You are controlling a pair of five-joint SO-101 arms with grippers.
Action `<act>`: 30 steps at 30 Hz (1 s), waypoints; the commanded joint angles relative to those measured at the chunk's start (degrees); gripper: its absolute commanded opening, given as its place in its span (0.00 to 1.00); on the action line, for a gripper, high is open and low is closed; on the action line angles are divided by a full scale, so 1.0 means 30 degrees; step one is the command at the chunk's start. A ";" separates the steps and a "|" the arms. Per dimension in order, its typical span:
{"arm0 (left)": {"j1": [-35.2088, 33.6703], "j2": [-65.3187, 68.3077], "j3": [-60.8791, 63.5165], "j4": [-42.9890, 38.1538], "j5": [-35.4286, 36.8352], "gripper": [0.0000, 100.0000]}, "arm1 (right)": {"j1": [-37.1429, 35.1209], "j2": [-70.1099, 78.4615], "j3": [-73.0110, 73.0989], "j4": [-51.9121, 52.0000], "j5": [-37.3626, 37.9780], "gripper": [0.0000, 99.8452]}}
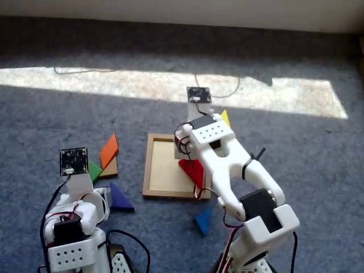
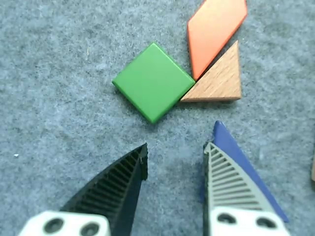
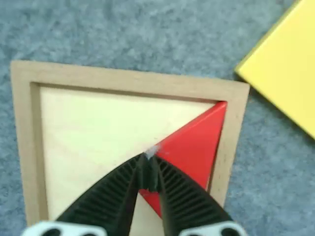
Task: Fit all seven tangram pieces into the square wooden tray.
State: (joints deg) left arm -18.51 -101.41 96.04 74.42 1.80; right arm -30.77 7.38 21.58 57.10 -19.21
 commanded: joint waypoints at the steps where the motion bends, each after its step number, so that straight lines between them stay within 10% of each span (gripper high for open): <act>1: -0.0161 -0.0952 0.0366 0.0147 0.0059 0.19 | 0.0630 -0.0337 -0.0220 0.0806 0.0791 0.01; 15: -0.0161 -0.0952 0.0366 0.0147 0.0059 0.19 | 0.2212 -0.3473 -0.4147 0.5846 0.6037 0.01; 30: -0.0161 -0.0952 0.0366 0.0147 0.0059 0.19 | 0.3062 0.1187 -0.2388 -0.5612 0.6037 0.01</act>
State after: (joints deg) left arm -18.51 -101.41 96.04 74.42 1.80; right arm -22.42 5.89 14.99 44.53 -1.63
